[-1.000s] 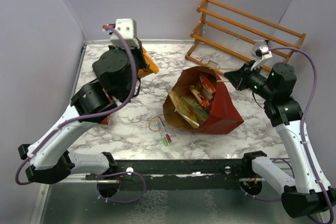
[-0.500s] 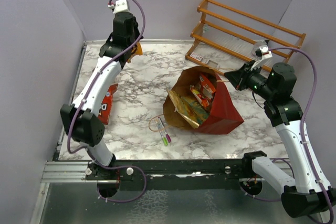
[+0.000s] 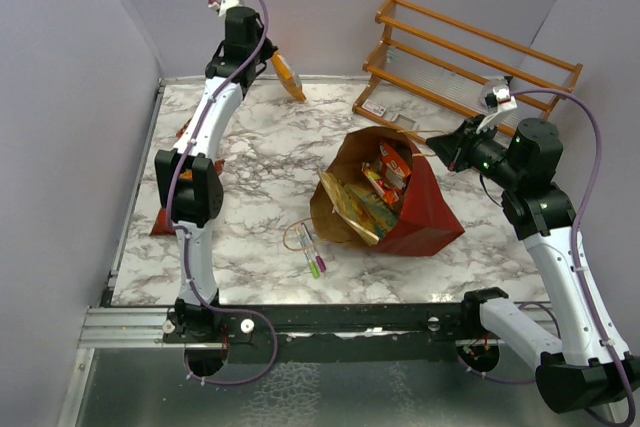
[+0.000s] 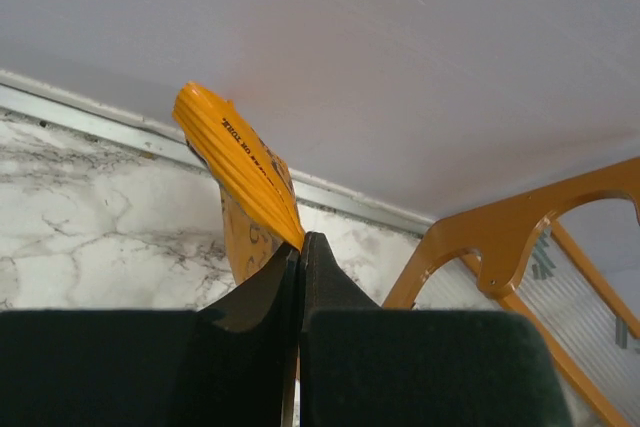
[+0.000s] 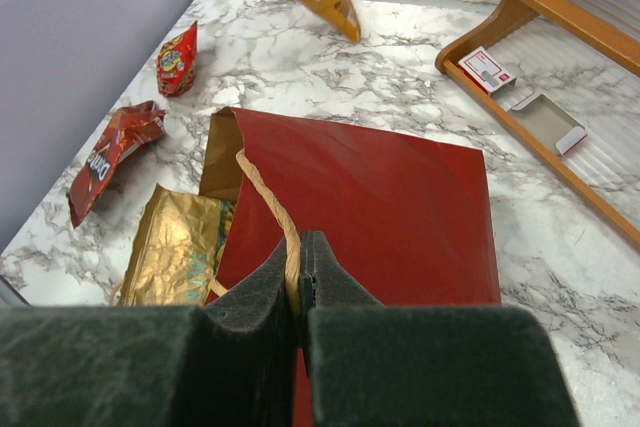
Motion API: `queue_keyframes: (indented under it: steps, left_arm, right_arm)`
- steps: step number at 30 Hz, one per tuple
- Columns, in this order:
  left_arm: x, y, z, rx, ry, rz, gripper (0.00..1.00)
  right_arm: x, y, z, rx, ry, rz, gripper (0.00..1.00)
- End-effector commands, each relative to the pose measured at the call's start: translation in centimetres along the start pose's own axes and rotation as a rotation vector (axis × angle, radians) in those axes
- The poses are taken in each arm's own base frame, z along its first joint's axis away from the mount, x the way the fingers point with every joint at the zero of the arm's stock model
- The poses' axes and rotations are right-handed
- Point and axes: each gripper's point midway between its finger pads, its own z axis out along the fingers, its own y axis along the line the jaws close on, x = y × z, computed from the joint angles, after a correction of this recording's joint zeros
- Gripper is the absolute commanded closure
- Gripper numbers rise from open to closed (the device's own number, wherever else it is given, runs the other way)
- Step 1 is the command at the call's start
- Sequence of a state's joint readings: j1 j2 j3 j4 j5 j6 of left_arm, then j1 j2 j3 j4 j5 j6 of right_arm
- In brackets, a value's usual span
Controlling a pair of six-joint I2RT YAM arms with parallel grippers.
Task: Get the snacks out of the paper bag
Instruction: Place the snack at the center of the board.
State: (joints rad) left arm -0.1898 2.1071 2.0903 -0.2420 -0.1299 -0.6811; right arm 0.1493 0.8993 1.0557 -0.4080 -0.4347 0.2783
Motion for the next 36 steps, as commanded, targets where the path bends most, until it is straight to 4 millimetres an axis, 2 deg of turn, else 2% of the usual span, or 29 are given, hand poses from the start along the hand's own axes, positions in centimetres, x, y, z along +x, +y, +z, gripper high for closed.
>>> queue_keyframes:
  steps: [1,4,7,10,13,15,16,18,21,23,26,30,36]
  left_arm:
    - [0.2,3.2,-1.8,0.015,-0.022,-0.102,1.0]
    - [3.8,8.0,-2.6,-0.05,0.029,-0.151,1.0]
    - [7.3,11.9,-3.6,-0.115,0.099,-0.165,1.0]
    - [9.5,14.0,-4.6,-0.157,0.139,-0.155,1.0]
    - [10.4,14.9,-5.5,-0.162,0.152,-0.152,1.0]
    - [10.5,14.9,-6.0,-0.148,0.17,-0.144,0.99]
    - [10.4,14.8,-6.2,-0.143,0.176,-0.135,0.95]
    - [9.9,14.4,-7.0,-0.129,0.176,-0.123,0.79]
    - [8.3,12.5,-8.7,-0.061,0.154,-0.107,0.5]
    - [7.2,11.2,-10.1,-0.015,0.143,-0.094,0.38]
    - [6.3,9.6,-12.7,0.054,0.135,-0.075,0.26]
    - [5.9,7.9,-16.8,0.148,0.136,-0.035,0.19]
    - [8.2,5.0,-23.3,0.369,0.225,0.015,0.15]
  right_arm:
    - [-0.4,0.0,-0.1,0.008,-0.01,-0.014,0.99]
    - [-0.5,0.2,-0.1,-0.003,-0.008,-0.011,0.99]
    - [-0.5,0.3,-0.1,-0.007,-0.008,-0.011,0.99]
    - [-0.4,0.3,-0.2,-0.007,-0.007,-0.009,0.99]
    - [-0.4,0.4,-0.3,-0.009,-0.007,-0.008,0.99]
    - [-0.4,0.5,-0.4,-0.011,-0.007,-0.009,0.99]
    - [-0.3,0.5,-0.4,-0.011,-0.005,-0.008,0.99]
    - [-0.1,0.4,-0.4,-0.012,0.0,-0.007,0.99]
    - [0.3,0.5,-0.4,-0.019,0.007,-0.002,0.99]
    - [0.5,0.5,-0.4,-0.019,0.012,0.0,0.99]
    - [0.5,0.6,-0.5,-0.02,0.012,0.001,0.99]
    - [0.5,0.6,-0.7,-0.02,0.01,0.0,0.99]
    - [0.6,0.7,-0.8,-0.023,0.016,-0.001,0.99]
